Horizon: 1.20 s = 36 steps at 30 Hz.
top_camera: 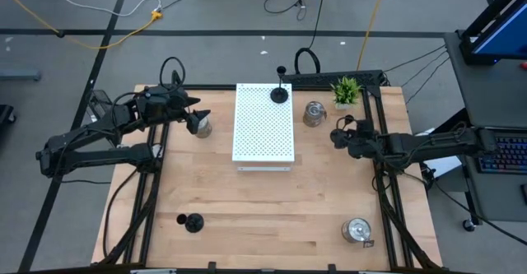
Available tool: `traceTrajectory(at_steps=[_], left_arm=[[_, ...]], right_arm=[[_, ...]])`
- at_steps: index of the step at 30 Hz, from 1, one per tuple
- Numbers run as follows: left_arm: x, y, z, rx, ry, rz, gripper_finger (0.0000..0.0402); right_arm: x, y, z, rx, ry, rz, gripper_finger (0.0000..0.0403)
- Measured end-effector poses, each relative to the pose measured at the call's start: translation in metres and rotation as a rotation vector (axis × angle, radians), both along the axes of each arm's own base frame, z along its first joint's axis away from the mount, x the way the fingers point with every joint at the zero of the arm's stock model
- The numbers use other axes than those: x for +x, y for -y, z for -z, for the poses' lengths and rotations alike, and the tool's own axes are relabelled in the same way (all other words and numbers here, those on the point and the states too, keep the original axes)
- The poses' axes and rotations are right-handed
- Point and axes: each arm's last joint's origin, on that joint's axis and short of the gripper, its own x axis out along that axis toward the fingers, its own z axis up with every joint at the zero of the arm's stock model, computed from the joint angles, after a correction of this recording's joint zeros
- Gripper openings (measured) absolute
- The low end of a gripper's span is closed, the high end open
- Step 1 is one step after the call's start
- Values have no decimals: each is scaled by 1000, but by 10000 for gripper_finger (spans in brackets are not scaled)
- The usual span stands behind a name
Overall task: Pick & Place candle stick holders
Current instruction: Put the right black candle holder on the shelf
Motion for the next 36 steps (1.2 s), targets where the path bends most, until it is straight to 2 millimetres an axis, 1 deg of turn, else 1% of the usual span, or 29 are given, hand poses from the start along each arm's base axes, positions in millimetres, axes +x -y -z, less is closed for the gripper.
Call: traceTrajectory(at_steps=[9, 29, 32, 36], left_arm=[[0, 0, 0, 1, 0, 1, 314], [0, 0, 0, 0, 1, 1, 319], [0, 0, 0, 0, 1, 1, 318], [0, 0, 0, 1, 1, 1, 314]], right_arm=[[2, 4, -2, -72, -20, 10, 208], [9, 14, 6, -89, -128, 46, 208], [11, 15, 6, -96, -137, 48, 199], [12, 17, 8, -98, -155, 53, 164]])
